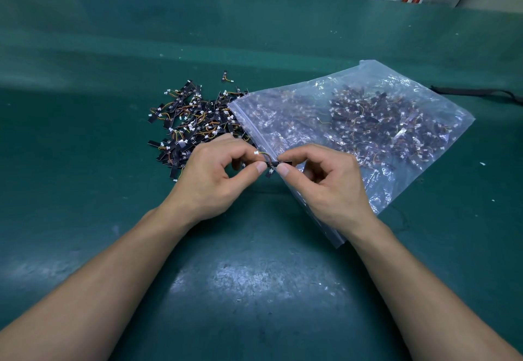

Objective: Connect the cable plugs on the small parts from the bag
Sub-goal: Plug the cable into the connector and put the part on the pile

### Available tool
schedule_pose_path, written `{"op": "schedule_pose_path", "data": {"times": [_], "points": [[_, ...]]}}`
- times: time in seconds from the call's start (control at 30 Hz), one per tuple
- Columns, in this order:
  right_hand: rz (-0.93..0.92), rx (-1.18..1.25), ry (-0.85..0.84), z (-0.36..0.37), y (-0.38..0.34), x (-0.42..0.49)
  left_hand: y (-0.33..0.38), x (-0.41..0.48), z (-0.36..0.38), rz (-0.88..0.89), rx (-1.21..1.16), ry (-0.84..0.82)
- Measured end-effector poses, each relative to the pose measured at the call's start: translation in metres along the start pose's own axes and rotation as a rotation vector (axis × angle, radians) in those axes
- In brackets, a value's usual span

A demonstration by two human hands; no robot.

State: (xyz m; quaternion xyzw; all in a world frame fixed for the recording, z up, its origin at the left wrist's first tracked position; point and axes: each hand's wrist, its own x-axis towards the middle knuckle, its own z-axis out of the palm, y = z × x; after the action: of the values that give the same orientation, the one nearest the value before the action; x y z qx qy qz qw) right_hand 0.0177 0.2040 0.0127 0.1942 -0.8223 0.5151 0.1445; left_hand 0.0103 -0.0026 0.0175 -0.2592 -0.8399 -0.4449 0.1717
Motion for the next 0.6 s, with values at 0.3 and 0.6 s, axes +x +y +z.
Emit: {"op": "schedule_pose_path", "data": {"times": [0.3,0.6], "points": [[0.038,0.019,-0.016,0.0003,0.0004,0.0005,-0.001,-0.0002,0.0005,0.0,0.003,0.003],[0.036,-0.036,-0.011,0.0008,-0.0034,0.0011,-0.0011,-0.001,0.0,0.001,0.015,-0.007]]}}
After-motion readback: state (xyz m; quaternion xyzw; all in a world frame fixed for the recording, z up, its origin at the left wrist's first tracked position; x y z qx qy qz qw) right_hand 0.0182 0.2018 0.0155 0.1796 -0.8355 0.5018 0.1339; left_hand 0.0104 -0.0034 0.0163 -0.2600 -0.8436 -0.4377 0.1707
